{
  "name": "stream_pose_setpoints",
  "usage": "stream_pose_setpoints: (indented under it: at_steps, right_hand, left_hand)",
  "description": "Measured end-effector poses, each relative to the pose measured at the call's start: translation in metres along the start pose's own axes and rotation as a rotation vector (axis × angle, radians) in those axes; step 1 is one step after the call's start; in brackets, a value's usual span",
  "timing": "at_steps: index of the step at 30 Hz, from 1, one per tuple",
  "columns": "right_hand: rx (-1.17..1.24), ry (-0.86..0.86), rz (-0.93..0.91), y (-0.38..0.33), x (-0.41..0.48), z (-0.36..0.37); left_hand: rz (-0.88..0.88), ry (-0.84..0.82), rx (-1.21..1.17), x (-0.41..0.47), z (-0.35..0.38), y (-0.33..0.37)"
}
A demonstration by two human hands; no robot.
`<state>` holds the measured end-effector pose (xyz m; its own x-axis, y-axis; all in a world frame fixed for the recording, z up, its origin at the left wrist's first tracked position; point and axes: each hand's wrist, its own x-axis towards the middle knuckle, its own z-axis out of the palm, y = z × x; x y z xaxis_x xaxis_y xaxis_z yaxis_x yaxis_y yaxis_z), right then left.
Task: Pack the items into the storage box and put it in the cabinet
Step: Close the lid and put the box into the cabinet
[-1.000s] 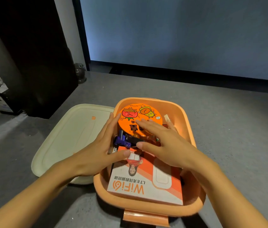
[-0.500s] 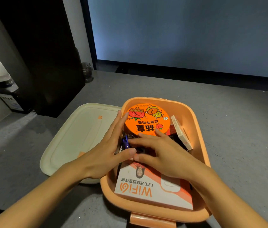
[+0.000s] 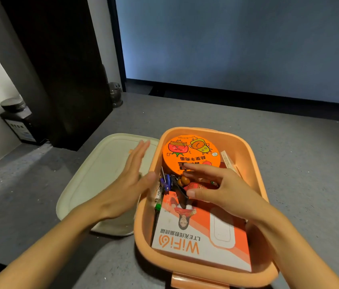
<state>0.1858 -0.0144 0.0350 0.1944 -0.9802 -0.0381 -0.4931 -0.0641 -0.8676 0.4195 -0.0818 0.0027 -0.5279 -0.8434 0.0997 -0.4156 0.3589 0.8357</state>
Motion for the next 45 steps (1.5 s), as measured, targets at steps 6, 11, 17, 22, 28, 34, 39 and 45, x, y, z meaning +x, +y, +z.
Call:
stream_pose_setpoints:
  at_steps: [6,11,17,22,28,34,39,45]
  right_hand:
    - [-0.029,0.022,0.01,0.002,0.0,0.0]
    - [-0.062,0.018,0.013,0.003,0.0,-0.001]
    - [-0.046,0.022,0.015,0.004,-0.001,-0.001]
    - [-0.035,0.032,0.026,0.006,0.0,-0.001]
    - [0.03,0.037,0.004,0.005,0.0,-0.001]
    - [0.11,0.099,-0.077,-0.002,0.004,-0.002]
    - [0.195,0.142,-0.124,-0.014,0.008,-0.002]
    - [0.135,0.319,-0.177,-0.044,0.01,-0.008]
  left_hand:
    - [-0.327,0.202,0.272,0.002,-0.031,-0.087]
    - [-0.6,0.332,0.562,0.0,-0.035,-0.133]
    - [-0.767,0.465,0.616,0.0,-0.048,-0.129]
    - [-0.719,0.567,0.42,0.001,-0.06,-0.109]
    - [-0.642,0.603,0.397,0.003,-0.076,-0.062]
    - [-0.443,0.464,0.265,0.002,-0.1,0.011]
    - [-0.249,0.46,0.214,0.002,-0.08,0.063]
    - [-0.046,0.42,0.298,-0.008,-0.037,0.119]
